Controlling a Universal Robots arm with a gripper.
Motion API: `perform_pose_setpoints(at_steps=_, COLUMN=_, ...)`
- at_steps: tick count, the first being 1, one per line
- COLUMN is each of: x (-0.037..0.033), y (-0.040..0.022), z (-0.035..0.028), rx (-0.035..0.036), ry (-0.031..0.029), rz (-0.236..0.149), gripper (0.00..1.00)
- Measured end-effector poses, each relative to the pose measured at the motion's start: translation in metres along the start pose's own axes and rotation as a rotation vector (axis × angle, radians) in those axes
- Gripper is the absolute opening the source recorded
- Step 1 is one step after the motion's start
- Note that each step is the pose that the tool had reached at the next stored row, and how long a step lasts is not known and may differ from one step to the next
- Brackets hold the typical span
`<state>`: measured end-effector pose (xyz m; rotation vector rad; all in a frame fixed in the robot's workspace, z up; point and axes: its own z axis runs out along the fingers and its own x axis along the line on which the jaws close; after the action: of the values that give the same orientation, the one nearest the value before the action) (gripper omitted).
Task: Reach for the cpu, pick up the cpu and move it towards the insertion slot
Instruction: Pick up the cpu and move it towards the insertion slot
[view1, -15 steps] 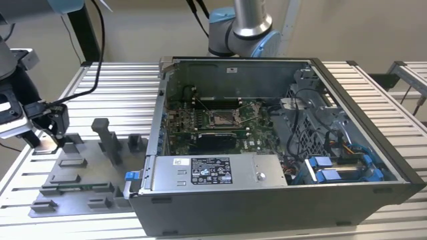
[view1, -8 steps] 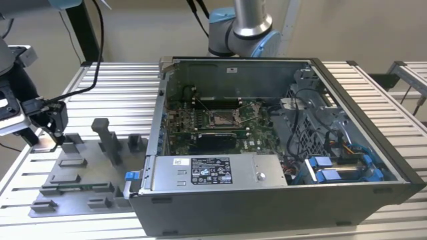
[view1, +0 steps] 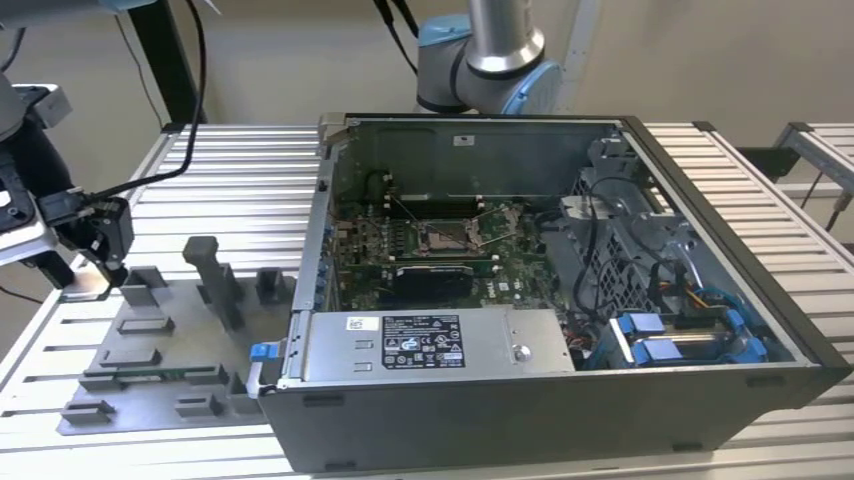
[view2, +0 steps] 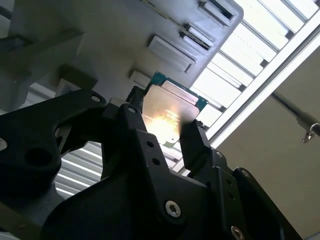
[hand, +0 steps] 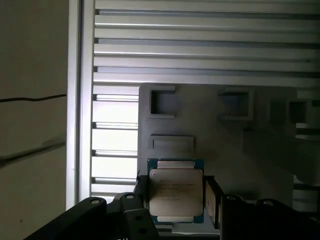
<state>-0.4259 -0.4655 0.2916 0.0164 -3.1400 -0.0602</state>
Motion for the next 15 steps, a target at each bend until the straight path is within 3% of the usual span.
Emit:
perform_pose_setpoints(at_steps=10, x=0.0000, y=0.0001, z=-0.0027, rx=0.0002, ry=0.0003, rz=0.000, gripper=0.00)
perform_pose_setpoints(at_steps=15, x=0.0000, y=0.0005, z=-0.0117, rx=0.0001, ry=0.0002, rz=0.000, gripper=0.00)
